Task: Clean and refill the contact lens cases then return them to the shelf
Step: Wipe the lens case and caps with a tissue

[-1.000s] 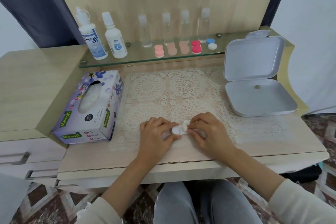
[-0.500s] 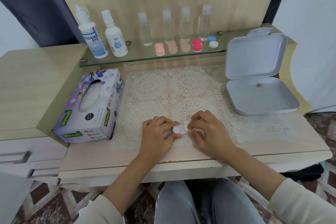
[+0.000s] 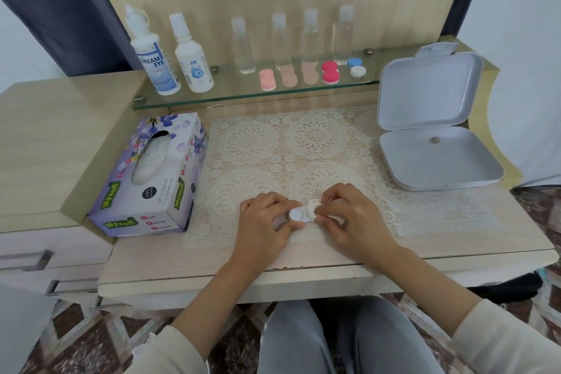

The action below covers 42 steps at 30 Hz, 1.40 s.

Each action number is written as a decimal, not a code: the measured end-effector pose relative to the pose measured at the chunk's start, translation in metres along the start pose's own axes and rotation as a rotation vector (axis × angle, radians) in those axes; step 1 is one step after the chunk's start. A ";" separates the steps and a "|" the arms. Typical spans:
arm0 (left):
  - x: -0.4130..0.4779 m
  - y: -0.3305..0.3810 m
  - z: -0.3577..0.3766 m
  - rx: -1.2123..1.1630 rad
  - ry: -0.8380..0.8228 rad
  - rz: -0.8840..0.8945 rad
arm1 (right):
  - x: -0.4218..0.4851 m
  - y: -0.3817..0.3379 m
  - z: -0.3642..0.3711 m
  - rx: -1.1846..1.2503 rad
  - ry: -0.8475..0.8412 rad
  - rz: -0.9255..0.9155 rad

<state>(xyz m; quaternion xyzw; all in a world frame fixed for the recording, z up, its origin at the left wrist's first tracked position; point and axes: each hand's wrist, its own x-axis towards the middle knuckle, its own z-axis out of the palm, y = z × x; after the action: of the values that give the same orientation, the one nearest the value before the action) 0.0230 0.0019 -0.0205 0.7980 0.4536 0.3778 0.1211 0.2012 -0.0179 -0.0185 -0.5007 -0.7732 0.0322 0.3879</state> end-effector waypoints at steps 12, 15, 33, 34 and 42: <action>0.000 0.001 -0.001 -0.025 -0.004 0.004 | 0.000 -0.001 -0.001 -0.032 0.013 -0.034; 0.000 0.000 -0.001 -0.032 -0.013 0.002 | 0.001 -0.001 0.000 -0.014 0.005 -0.006; 0.000 0.004 -0.002 -0.023 -0.035 -0.028 | 0.001 -0.002 -0.001 -0.003 -0.013 0.013; 0.000 0.004 -0.002 -0.021 -0.037 -0.030 | 0.001 -0.002 -0.001 -0.005 -0.016 0.017; 0.001 0.004 -0.005 -0.026 -0.035 -0.067 | 0.002 -0.007 -0.007 0.104 0.023 0.097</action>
<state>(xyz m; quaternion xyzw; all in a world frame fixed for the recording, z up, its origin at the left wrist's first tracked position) 0.0219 -0.0005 -0.0141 0.7872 0.4731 0.3653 0.1518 0.2000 -0.0224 -0.0090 -0.5172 -0.7407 0.0852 0.4203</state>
